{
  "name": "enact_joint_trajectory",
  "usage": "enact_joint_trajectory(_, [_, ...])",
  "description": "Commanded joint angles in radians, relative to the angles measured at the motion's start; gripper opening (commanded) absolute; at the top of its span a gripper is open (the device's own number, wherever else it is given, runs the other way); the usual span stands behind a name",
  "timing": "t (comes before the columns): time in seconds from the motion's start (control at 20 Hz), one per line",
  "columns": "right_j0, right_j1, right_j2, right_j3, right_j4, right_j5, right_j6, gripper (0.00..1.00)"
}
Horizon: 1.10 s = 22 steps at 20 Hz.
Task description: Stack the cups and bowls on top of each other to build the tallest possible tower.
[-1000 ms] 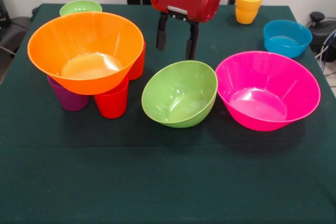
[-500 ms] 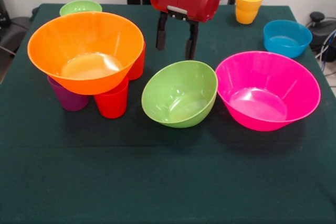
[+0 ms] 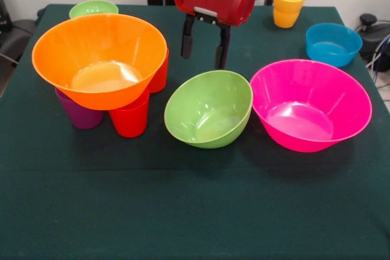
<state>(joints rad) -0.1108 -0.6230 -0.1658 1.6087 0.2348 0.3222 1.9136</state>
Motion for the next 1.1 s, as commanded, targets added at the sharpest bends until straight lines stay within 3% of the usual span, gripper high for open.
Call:
enact_joint_trajectory(0.05, [0.010,0.025,0.065,-0.026,0.017,-0.025,0.162,1.00])
enact_joint_trajectory(1.1, [-0.017,0.038,0.089,-0.007,0.003,-0.076,0.143,1.00])
